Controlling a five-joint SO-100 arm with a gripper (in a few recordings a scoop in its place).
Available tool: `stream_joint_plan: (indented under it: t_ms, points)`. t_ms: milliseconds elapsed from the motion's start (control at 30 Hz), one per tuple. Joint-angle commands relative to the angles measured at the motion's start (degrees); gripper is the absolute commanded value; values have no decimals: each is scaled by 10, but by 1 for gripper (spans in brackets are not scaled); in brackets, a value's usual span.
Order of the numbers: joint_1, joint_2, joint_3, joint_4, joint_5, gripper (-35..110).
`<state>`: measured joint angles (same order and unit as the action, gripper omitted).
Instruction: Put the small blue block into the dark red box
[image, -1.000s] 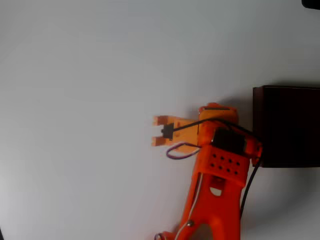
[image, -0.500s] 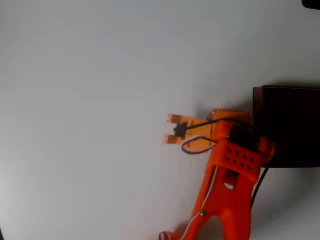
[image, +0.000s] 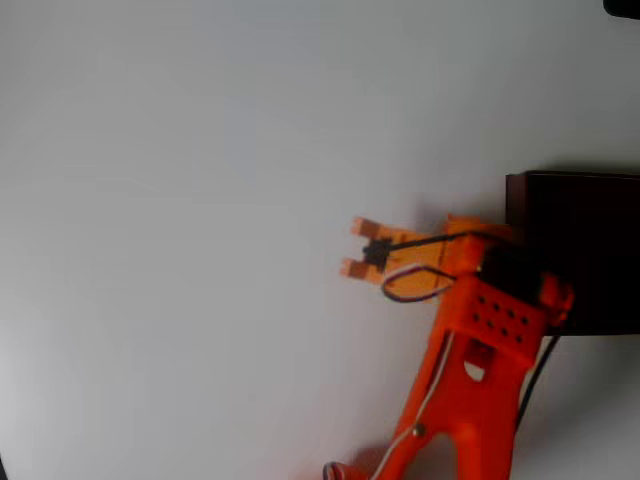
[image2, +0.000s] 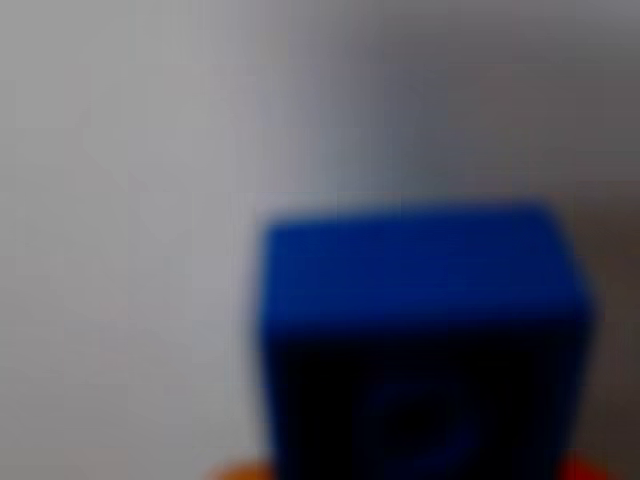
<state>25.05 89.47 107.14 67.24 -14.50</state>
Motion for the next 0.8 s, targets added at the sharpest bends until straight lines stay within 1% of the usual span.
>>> stream_joint_plan:
  t_ms: [0,133,233,400,533,567,667,767]
  points:
    - [34,112,-40,64,18,0]
    - [79,168,-98,117,40,0]
    - [115,156,-132,120,46,0]
    - [171,53,-198,87,47,0]
    - [185,-47,-265,82,33,0]
    - [185,-63,-271,77,31,2]
    - [187,-93,-273,71,31,19]
    - [185,-76,-234,52,33,20]
